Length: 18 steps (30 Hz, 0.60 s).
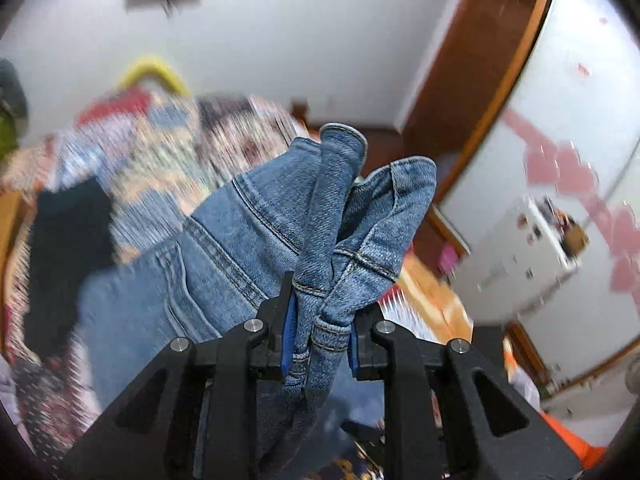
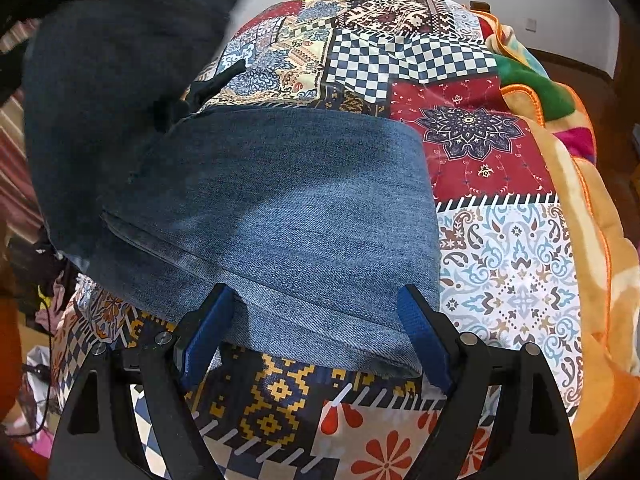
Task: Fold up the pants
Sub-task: 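Fold the waistband over the legs with the left gripper and release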
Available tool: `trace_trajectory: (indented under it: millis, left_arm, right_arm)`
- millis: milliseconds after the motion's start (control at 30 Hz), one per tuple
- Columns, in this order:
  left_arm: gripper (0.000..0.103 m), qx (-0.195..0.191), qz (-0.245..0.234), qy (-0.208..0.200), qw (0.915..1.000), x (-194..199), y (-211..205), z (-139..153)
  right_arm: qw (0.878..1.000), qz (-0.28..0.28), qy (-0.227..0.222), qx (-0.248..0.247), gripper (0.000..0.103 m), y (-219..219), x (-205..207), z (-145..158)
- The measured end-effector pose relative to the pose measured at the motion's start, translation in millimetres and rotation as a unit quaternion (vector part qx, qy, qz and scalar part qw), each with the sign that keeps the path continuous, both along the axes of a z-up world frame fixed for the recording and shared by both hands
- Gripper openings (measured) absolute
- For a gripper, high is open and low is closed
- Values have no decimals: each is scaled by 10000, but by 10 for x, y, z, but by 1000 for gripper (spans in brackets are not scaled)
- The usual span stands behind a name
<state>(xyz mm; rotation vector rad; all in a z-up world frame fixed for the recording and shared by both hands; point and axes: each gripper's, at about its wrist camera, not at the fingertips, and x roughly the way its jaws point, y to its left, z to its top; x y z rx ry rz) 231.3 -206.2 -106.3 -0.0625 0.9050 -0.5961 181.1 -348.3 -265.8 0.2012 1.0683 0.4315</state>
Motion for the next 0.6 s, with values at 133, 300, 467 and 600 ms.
trace_trajectory:
  millis: [133,300,467,600]
  left_arm:
    - [21,203,-351,784,9961,-41,-178,-511]
    - [25,369,-480,1154,9915,-115,-198,-781]
    - [57,777,-634,1241,9872,-168,-252,-781]
    - [61,901,-774,1174,9859,-251,-199,-670]
  right_arm:
    - [10000,-20,-6,34,83,-12,-31,9]
    - [10000,-75,-6,46,83,-45,-94,36]
    - [9999,-123,3,53,83,-95,-220,77]
    - [9999,-128,-17,14,83,-122,-313,122]
